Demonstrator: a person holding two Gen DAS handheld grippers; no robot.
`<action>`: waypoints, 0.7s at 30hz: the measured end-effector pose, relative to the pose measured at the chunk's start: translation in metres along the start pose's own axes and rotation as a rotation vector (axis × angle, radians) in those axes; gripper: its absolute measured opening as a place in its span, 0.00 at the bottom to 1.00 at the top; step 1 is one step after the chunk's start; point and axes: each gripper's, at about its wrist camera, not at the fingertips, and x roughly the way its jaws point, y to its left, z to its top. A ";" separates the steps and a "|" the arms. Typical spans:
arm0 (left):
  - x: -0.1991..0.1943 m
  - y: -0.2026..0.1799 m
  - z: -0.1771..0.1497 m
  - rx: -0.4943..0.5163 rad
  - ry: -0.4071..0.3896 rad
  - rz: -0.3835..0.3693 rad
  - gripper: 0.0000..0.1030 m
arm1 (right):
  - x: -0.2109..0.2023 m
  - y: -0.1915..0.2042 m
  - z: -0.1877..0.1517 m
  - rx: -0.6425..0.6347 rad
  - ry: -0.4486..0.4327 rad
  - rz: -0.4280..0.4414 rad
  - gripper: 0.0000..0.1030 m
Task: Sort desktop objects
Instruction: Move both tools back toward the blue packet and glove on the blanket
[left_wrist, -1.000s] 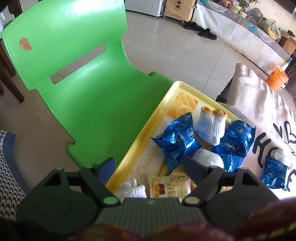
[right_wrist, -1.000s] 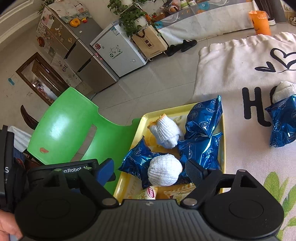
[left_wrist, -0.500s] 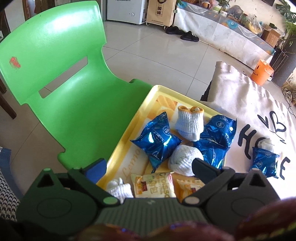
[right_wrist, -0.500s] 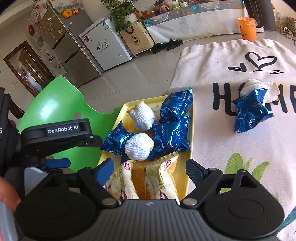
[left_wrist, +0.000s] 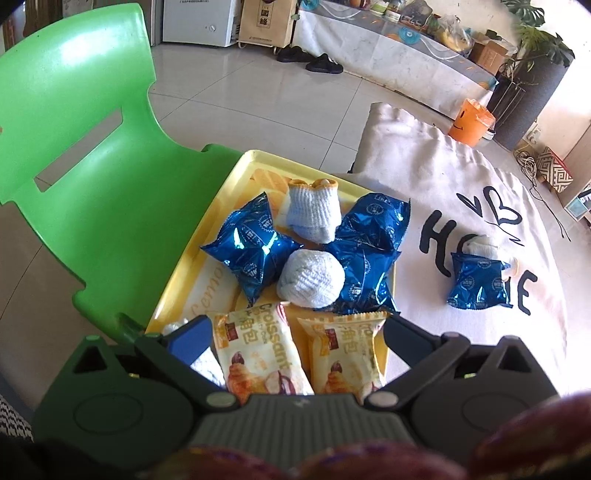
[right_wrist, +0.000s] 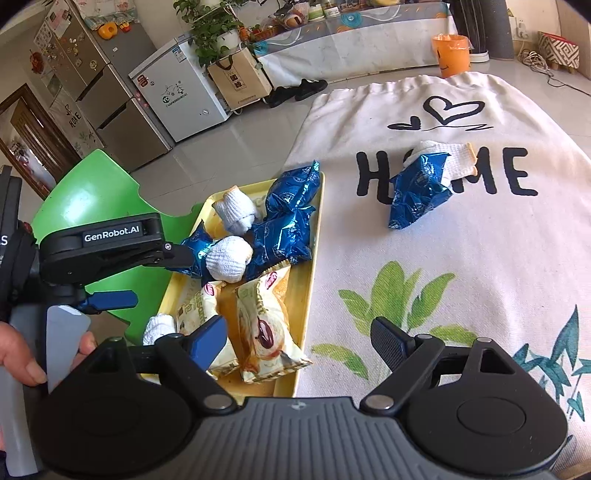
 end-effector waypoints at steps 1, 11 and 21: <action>-0.002 -0.002 -0.003 0.009 -0.006 -0.005 0.99 | -0.002 -0.002 -0.001 0.001 -0.002 -0.006 0.83; -0.016 -0.026 -0.044 0.110 -0.006 -0.038 0.99 | -0.024 -0.023 -0.008 0.032 -0.019 -0.047 0.83; -0.034 -0.056 -0.085 0.196 -0.016 -0.109 0.99 | -0.047 -0.056 0.000 0.077 -0.034 -0.071 0.83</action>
